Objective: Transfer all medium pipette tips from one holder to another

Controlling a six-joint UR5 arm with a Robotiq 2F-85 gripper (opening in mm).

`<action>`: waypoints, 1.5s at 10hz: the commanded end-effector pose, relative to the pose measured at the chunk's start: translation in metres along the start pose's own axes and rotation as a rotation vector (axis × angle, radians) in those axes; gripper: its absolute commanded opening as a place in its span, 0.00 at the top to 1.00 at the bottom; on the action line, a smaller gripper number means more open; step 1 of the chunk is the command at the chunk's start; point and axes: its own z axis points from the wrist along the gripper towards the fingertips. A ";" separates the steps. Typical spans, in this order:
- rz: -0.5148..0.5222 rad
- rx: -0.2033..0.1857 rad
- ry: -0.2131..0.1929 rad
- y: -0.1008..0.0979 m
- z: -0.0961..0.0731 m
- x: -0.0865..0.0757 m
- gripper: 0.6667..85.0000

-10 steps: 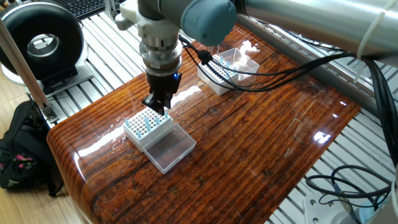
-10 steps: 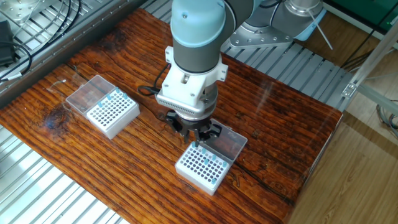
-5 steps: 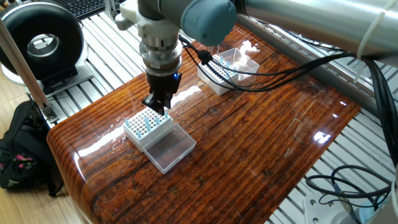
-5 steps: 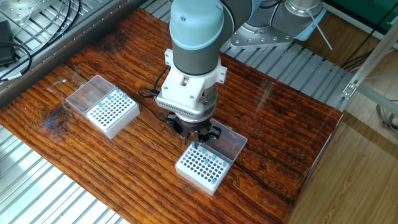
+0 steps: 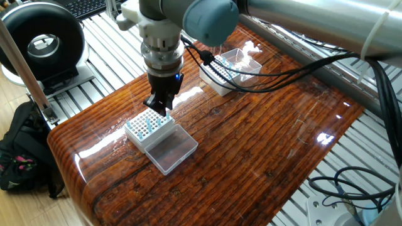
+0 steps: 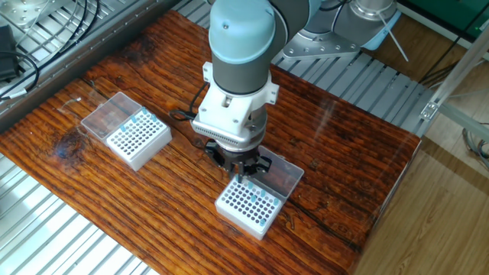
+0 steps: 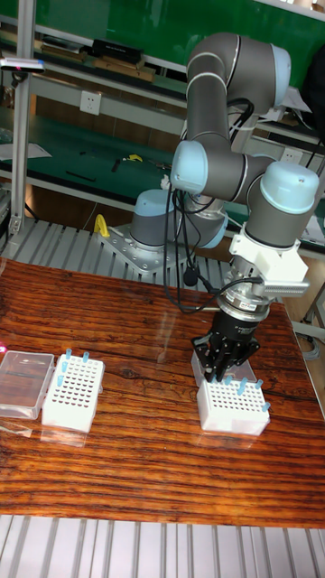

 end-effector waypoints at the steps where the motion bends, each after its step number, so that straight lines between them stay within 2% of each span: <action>1: 0.013 -0.012 -0.004 0.003 0.000 -0.001 0.74; 9: 0.025 -0.003 -0.003 0.002 -0.002 0.000 0.86; 12: 0.029 -0.011 0.008 0.006 -0.012 0.001 0.87; 15: 0.034 -0.023 0.025 0.009 -0.033 -0.003 0.87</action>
